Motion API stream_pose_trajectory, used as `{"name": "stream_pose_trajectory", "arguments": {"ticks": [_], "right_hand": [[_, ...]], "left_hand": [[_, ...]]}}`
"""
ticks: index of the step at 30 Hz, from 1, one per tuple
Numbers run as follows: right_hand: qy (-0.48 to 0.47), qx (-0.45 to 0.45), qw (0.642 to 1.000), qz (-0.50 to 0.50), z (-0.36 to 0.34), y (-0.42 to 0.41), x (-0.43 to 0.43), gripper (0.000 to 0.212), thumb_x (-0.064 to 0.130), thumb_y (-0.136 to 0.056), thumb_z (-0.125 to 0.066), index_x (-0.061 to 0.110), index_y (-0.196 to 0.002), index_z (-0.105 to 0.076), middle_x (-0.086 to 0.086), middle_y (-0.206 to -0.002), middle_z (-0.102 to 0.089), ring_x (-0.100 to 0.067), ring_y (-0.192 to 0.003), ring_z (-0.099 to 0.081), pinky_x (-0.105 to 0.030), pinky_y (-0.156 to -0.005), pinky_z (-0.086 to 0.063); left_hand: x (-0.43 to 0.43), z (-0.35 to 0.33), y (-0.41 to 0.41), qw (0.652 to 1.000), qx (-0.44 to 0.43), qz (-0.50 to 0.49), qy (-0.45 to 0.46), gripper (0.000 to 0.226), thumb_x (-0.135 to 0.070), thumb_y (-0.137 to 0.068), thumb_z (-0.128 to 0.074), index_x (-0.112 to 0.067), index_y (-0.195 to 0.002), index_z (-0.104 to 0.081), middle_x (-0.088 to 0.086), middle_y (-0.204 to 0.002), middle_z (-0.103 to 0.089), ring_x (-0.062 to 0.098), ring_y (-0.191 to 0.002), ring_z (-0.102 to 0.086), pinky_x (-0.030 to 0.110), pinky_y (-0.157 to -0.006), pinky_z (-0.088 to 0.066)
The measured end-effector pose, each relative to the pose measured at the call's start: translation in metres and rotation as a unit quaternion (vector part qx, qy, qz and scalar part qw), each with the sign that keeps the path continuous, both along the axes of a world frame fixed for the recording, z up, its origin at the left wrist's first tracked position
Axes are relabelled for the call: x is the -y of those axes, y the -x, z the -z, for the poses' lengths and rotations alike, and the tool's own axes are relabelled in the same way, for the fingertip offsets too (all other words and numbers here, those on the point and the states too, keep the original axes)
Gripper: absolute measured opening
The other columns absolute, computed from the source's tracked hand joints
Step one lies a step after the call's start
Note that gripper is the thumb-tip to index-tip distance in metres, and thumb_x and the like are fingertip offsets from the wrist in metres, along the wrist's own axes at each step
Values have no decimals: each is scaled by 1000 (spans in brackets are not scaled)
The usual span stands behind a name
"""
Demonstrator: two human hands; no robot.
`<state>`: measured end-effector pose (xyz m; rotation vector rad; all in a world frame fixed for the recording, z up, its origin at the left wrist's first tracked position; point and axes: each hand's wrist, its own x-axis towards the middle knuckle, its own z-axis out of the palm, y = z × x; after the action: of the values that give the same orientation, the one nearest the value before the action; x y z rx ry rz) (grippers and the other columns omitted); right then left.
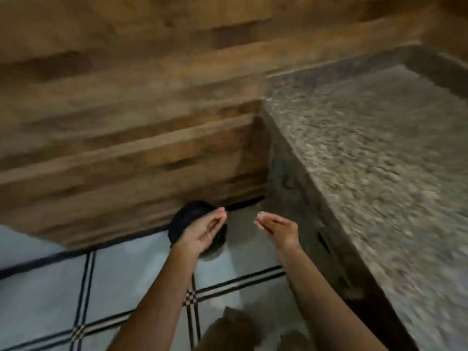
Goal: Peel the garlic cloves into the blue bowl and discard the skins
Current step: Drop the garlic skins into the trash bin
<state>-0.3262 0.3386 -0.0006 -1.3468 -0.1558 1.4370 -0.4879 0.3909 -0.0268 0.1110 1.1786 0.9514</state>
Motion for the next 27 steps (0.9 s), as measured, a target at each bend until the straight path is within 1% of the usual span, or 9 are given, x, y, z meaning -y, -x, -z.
{"name": "stream_pose_trajectory", "arguments": {"ticks": [5,10,13,15,17,19,22,25,27], "right_hand": [[28,22,998,-45,15,42,-83,17,-14,-82,-58,-19,-98,-59,-18,-85,-62,-17,-58,-63,-17,-54,-55],[35,21,998,-57,44,73,-172,24,-16,-84,-54,-25,-106,-52,-23,-78,-67,-11,-46,-64,-17,-45,-52],[67,19,990,-120,63,88,-220,27,-15,-87,-48,-20,-114,-50,-31,-121,-53,-28,-93,-67,-22,-64,-55],[97,39,983,-149,78,96,-244,30,-13,-89,-44,-23,-117,-46,-33,-127,-49,-41,-115,-53,-31,-81,-49],[119,60,978,-159,93,101,-258,28,-12,-88,-47,-24,-113,-48,-36,-123,-50,-45,-109,-53,-28,-77,-50],[137,59,973,-177,105,104,-264,18,-11,-87,-51,-16,-104,-56,-32,-117,-55,-42,-106,-56,-24,-70,-53],[181,57,962,-197,130,103,-265,11,-7,-88,-55,-7,-98,-61,-25,-115,-60,-26,-81,-64,-29,-82,-49],[199,38,960,-193,157,99,-262,22,-4,-90,-53,-11,-110,-57,-22,-113,-60,-13,-56,-66,-18,-62,-53],[207,35,959,-191,176,99,-260,26,-5,-90,-54,-14,-114,-55,-20,-112,-59,-16,-62,-63,-14,-46,-50]], "left_hand": [[-56,9,51,998,-3,-65,1,15,11,-89,-50,3,-89,-63,10,-80,-67,15,-78,-63,21,-61,-57],[-104,42,82,994,11,-108,5,13,11,-89,-50,6,-89,-62,15,-86,-67,19,-88,-62,31,-92,-46],[-132,71,92,990,29,-139,25,13,9,-90,-50,7,-93,-62,16,-91,-67,22,-99,-60,34,-92,-45],[-146,86,94,986,53,-151,42,14,8,-89,-51,6,-97,-63,17,-100,-66,24,-106,-58,32,-83,-49],[-154,101,95,975,93,-190,67,13,8,-88,-53,6,-96,-63,16,-98,-68,23,-104,-60,28,-71,-57],[-159,108,94,961,130,-232,78,13,7,-89,-52,6,-97,-62,16,-95,-68,21,-97,-62,27,-76,-57],[-160,122,85,944,176,-266,85,17,5,-93,-47,6,-105,-60,14,-89,-69,16,-89,-63,23,-75,-57],[-156,142,69,923,232,-296,83,17,4,-93,-46,2,-100,-62,13,-79,-71,15,-69,-70,21,-59,-58],[-160,154,55,911,252,-317,79,16,3,-93,-47,2,-98,-62,13,-83,-71,15,-68,-71,21,-62,-58]]}}
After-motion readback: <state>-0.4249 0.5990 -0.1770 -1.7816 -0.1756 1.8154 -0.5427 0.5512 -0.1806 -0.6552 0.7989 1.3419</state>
